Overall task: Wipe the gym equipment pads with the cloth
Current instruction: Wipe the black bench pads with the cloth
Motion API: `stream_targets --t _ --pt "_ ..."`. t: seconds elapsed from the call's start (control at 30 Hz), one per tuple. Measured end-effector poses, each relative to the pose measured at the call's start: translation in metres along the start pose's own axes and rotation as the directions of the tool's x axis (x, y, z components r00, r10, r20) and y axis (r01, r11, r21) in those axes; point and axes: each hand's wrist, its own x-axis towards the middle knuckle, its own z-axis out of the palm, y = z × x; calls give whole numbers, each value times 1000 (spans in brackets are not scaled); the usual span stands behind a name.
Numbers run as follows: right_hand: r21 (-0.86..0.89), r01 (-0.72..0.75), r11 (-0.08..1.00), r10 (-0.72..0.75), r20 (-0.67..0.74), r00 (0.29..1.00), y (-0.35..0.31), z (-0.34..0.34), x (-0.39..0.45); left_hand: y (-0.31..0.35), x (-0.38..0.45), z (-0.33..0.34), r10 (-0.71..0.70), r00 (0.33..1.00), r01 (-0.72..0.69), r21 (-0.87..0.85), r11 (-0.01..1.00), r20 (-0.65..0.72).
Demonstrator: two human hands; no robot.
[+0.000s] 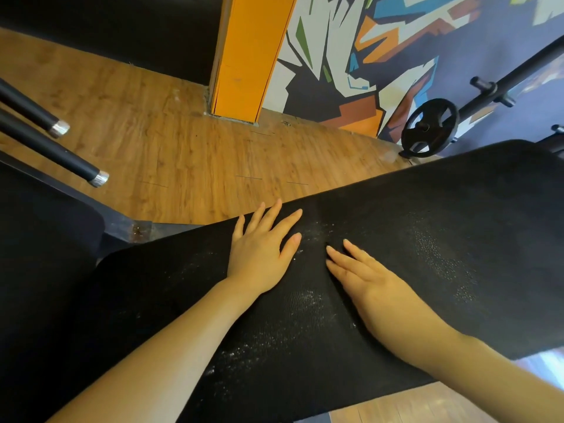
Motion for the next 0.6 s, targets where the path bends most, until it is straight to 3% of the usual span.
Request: stream_targets --t 0.1,0.3,0.4,0.5,0.6 --pt "-14 7 1000 -7 2 1000 6 2 10 1 -1 0 -5 1000 5 -2 1000 -5" --pt "78 -192 978 196 -53 979 16 0 101 1 -1 -1 -17 999 15 -45 999 -42" --pt "13 -137 990 137 3 991 4 2 62 0 -1 -1 -83 994 74 -119 990 -72" --pt "10 -65 998 65 47 997 -21 0 1 -2 1 -3 -81 996 74 -153 986 -43" --pt "-23 -33 999 34 57 998 -21 4 -5 -7 2 -7 -57 997 49 -139 989 -50"
